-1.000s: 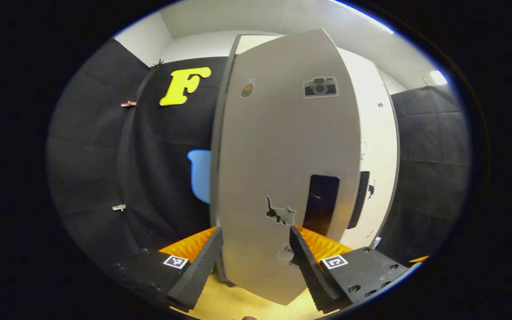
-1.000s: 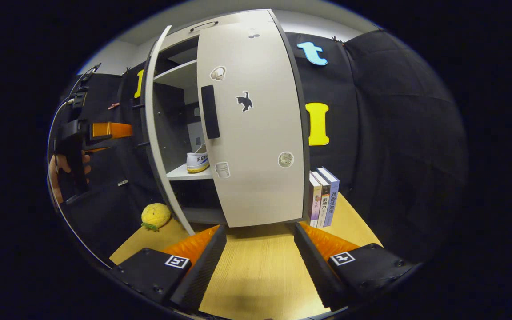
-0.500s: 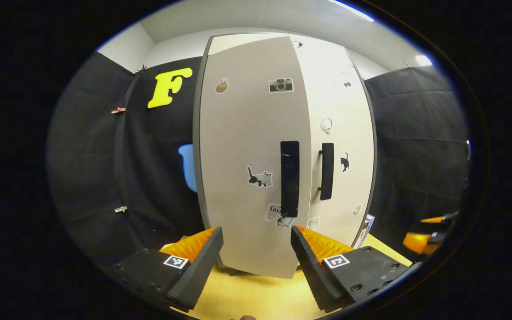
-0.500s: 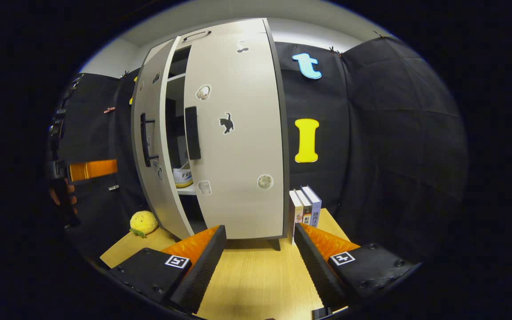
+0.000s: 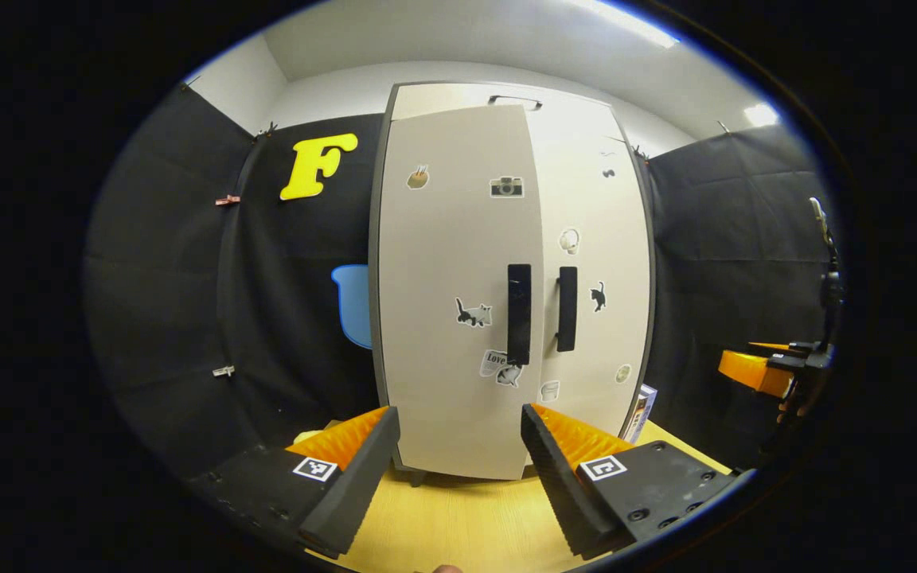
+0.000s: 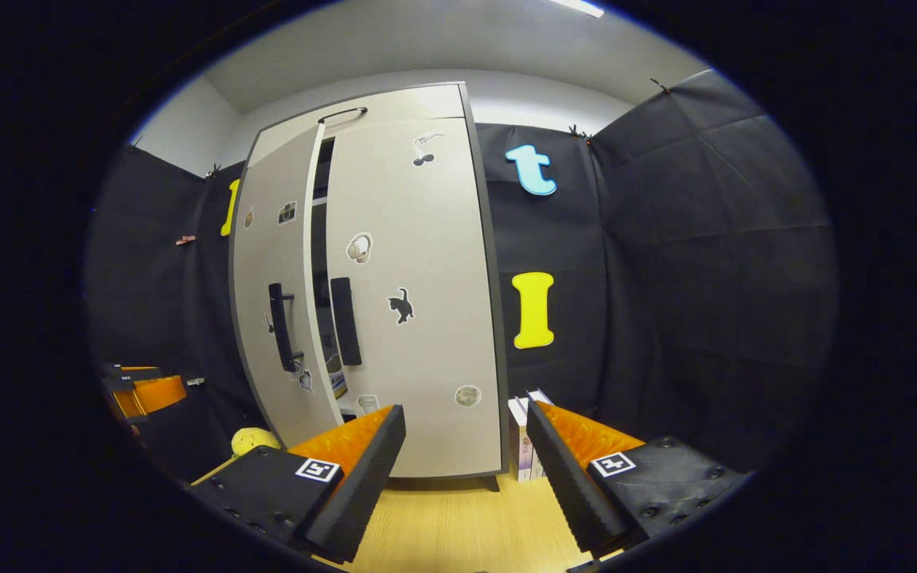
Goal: Grab one shoe with the right hand and put it into the shoe cabinet, grab the other shoe with the left hand and put it into the shoe cabinet; then close the right door with the right hand and the left door with the left hand.
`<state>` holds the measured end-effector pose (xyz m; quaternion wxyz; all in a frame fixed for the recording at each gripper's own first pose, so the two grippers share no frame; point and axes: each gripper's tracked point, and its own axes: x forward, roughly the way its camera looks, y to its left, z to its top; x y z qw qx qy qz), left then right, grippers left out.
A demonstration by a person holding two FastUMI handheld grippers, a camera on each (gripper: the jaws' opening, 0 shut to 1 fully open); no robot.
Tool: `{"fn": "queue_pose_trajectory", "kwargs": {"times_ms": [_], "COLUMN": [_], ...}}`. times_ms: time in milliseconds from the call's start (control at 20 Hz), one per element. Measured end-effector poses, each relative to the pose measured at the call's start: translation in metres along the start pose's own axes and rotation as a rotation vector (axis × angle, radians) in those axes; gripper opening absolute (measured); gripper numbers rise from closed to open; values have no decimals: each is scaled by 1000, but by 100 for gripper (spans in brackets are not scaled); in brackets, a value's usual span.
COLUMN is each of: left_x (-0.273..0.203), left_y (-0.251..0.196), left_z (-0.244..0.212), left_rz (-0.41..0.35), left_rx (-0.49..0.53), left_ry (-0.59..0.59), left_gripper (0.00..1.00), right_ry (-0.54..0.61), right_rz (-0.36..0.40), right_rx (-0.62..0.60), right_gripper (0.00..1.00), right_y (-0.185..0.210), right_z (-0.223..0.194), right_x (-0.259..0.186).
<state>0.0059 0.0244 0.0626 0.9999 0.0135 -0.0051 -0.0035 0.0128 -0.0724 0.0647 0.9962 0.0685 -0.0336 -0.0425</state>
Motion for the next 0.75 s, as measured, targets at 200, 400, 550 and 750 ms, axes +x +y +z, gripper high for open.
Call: {"fn": "queue_pose_trajectory", "kwargs": {"times_ms": [200, 400, 550, 750], "left_x": [-16, -27, -29, -28], "left_y": [5, 9, 7, 12], "left_z": [-27, -47, -47, -36], "left_rz": [8, 27, 10, 24], "left_rx": [-36, -67, -85, -79], "left_ry": [26, 63, 66, 37], "left_gripper": [95, 95, 95, 95], "right_ry": [33, 95, 110, 101], "right_rz": [4, 19, 48, 70], "right_rx": [-4, -29, -29, -16], "right_gripper": [98, 99, 99, 99], "right_y": [12, 26, 37, 43], "right_z": [-24, -55, -61, -56], "right_x": [-14, -23, -29, -33]}}
